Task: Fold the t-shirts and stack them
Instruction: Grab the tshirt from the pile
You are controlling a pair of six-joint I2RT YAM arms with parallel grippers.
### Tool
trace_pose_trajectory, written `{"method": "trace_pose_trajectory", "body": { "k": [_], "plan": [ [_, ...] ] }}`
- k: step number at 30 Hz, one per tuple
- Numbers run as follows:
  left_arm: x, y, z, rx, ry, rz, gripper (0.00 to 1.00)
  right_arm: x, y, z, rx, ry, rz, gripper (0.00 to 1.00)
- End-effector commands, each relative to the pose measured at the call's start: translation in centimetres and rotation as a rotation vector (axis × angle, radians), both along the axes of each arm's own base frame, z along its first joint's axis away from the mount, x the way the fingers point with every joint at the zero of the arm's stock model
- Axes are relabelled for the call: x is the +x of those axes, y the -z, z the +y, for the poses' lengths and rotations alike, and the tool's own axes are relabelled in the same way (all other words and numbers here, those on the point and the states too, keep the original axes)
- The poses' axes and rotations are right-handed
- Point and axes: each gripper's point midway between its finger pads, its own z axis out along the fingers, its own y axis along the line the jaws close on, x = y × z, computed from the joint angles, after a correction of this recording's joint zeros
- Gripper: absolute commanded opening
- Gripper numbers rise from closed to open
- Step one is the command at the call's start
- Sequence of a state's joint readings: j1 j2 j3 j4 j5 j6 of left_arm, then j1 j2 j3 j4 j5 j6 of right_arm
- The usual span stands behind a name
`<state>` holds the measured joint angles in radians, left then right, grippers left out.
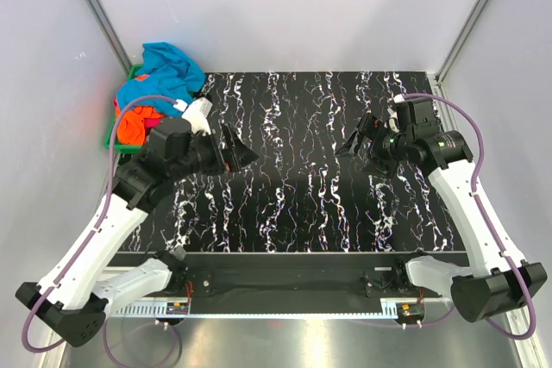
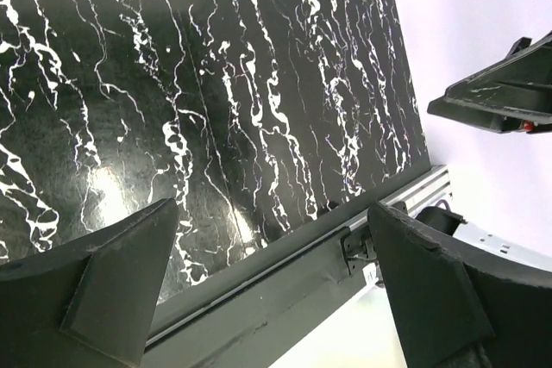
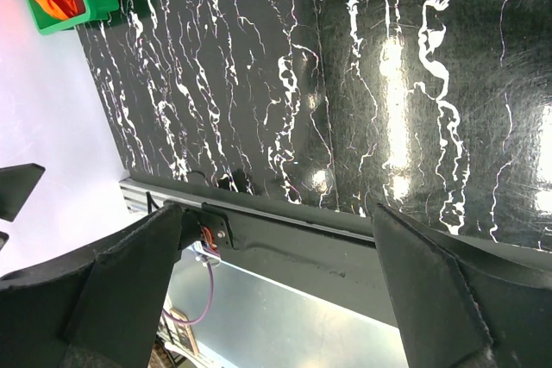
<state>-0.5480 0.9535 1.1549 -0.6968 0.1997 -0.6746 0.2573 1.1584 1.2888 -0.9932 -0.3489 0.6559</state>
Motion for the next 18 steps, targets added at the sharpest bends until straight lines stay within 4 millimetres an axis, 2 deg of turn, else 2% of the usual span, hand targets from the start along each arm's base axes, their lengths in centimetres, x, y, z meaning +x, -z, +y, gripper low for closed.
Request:
{"method": "trace_pose_trajectory", "body": {
  "k": [1,3,6,7,8,9,10,11,12,13,14,15,16,17,18],
  "plan": [
    [1.1,-2.0,-0.2,-0.029,-0.024,-0.064,0.99,-0.3,-1.4,-0.3,-0.003,0.007,-0.042,1.0],
    [1.5,-1.9,-0.1,-0.019,-0.031,-0.071,0.99,-0.4,-1.3,-0.4,-0.009,0.009,-0.035,1.0],
    [3.4,-2.2,1.3,0.074,-0.115,-0.106,0.99,-0.6,-1.7,-0.3,-0.004,0.003,-0.035,1.0],
    [3.8,-3.5,2.1,0.122,-0.126,-0.148,0.99,-0.7,-1.9,-0.3,-0.003,0.002,-0.035,1.0],
    [4.5,-3.9,2.8,0.171,-0.158,-0.165,0.98,-0.7,-2.4,-0.2,0.004,-0.003,-0.046,1.0],
    [6.1,-2.8,4.7,0.288,-0.243,-0.141,0.99,-0.9,-2.5,-0.2,0.003,-0.01,-0.044,1.0],
    [7.1,-4.9,5.8,0.342,-0.282,-0.198,0.99,-0.9,-2.8,-0.2,0.004,-0.016,-0.05,1.0],
    [8.3,-5.3,7.1,0.399,-0.334,-0.203,0.99,-1.0,-3.4,0.0,0.014,-0.026,-0.063,1.0],
    [9.6,-5.2,9.7,0.47,-0.433,-0.184,0.99,-1.2,-3.6,0.0,0.016,-0.041,-0.074,1.0],
    [11.5,-4.1,10.5,0.538,-0.449,-0.15,0.99,-1.4,-3.8,0.2,0.023,-0.055,-0.082,1.0],
    [12.6,-5.6,11.4,0.538,-0.49,-0.163,0.99,-1.6,-3.9,0.2,0.029,-0.063,-0.087,1.0],
    [13.8,-5.4,13.7,0.562,-0.553,-0.133,0.98,-1.9,-4.2,0.2,0.03,-0.066,-0.099,1.0],
    [15.4,-3.9,14.4,0.593,-0.57,-0.09,0.97,-2.0,-4.2,0.1,0.027,-0.069,-0.107,1.0],
    [16.3,-3.9,15.2,0.604,-0.601,-0.083,0.95,-2.3,-4.3,-0.2,0.02,-0.065,-0.113,1.0],
    [17.4,-3.7,17.2,0.629,-0.674,-0.076,0.94,-2.5,-4.2,-0.3,0.015,-0.063,-0.118,1.0]
  ]
}}
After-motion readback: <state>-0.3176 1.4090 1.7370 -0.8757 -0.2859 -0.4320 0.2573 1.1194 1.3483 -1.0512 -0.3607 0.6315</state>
